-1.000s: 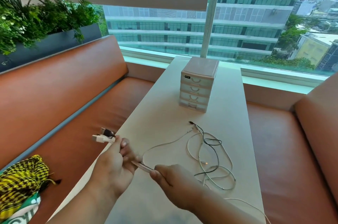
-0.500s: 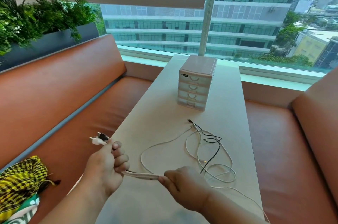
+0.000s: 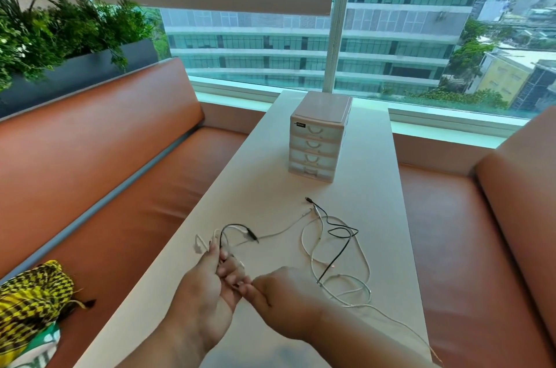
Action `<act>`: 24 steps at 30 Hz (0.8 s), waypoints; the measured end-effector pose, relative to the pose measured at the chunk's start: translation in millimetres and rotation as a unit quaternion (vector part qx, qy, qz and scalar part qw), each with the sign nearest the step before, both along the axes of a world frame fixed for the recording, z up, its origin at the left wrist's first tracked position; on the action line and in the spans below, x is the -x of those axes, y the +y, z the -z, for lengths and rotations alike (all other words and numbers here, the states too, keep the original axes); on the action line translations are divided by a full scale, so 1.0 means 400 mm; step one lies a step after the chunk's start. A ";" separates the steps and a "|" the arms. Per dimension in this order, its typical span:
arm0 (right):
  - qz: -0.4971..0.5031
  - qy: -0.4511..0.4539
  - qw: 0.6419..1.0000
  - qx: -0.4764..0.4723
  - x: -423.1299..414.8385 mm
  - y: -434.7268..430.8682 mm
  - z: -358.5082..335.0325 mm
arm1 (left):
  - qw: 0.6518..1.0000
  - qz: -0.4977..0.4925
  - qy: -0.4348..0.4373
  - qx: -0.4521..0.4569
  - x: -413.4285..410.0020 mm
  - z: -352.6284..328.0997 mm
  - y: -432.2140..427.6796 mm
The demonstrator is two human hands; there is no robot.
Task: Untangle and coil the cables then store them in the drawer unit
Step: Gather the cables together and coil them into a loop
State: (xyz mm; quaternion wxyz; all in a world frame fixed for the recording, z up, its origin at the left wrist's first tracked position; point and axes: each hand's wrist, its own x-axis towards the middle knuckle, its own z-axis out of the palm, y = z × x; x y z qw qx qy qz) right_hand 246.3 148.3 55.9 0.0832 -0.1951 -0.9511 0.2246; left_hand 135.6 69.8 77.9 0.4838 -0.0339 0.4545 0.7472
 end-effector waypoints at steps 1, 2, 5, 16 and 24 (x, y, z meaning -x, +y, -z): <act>-0.016 -0.005 1.000 -0.001 0.000 0.000 -0.003 | 1.000 0.008 0.018 0.018 0.000 0.001 -0.001; -0.033 -0.009 0.999 -0.002 0.000 0.001 -0.003 | 0.999 0.016 0.035 0.032 -0.002 0.003 -0.001; -0.073 -0.018 0.997 -0.002 -0.006 0.010 0.014 | 0.996 0.028 0.067 0.049 -0.004 -0.001 0.003; -0.083 -0.012 0.996 -0.011 -0.024 0.038 0.070 | 0.994 0.038 0.088 0.052 0.034 -0.010 -0.012; -0.057 0.001 0.998 -0.035 -0.046 0.044 0.081 | 0.996 0.031 0.076 0.044 0.061 -0.016 -0.013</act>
